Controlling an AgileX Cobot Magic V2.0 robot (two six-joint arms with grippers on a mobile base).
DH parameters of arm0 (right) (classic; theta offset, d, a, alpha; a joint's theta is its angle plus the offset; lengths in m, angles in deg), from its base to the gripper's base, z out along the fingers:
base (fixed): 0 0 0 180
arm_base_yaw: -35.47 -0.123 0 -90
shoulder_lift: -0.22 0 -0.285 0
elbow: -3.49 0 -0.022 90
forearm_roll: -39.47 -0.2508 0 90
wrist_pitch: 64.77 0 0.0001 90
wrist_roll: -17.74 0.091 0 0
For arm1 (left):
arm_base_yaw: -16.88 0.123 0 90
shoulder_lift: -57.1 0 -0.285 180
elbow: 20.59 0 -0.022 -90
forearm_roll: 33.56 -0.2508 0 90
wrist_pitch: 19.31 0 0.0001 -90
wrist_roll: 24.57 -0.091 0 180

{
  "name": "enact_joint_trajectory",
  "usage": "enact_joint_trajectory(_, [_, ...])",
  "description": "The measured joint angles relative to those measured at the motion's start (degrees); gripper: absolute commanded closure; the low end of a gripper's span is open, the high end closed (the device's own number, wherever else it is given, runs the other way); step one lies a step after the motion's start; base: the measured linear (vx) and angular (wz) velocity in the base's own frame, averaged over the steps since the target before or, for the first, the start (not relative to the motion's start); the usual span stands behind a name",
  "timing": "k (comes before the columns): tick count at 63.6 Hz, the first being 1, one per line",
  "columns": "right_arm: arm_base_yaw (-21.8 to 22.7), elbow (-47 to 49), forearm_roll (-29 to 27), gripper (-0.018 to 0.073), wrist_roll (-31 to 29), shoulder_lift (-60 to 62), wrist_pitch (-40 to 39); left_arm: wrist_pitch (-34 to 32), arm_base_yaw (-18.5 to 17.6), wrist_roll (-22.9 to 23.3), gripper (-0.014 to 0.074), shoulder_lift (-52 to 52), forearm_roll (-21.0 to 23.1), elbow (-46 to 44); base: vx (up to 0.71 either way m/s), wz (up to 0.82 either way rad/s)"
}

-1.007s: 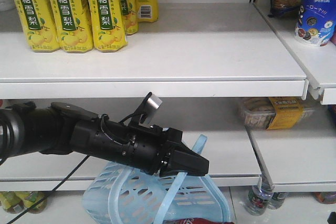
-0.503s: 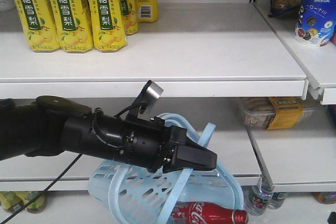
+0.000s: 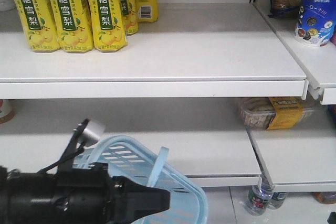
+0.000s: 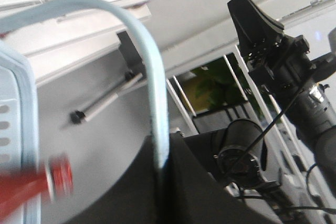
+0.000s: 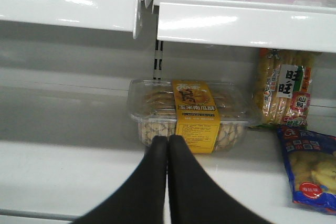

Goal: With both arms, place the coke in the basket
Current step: 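Swing the basket with the bottle away from the shelf with the left gripper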

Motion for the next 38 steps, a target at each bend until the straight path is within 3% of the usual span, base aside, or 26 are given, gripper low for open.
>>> enact_joint_trajectory(10, [0.0, 0.0, 0.0, 0.0568, 0.0, 0.0, 0.0, -6.23, 0.0, -1.45, 0.0602, 10.13, -0.98, 5.18, 0.0, 0.0])
enact_joint_trajectory(31, [0.0, 0.0, 0.0, 0.0568, 0.0, 0.0, 0.0, -17.14, 0.0, -1.26, 0.0602, 28.13, -12.0, 12.7, 0.0, 0.0])
enact_joint_trajectory(38, [0.0, 0.0, 0.0, 0.0568, 0.0, 0.0, 0.0, -19.08, 0.0, 2.17, 0.0602, 33.55, -16.87, 14.54, 0.0, 0.0])
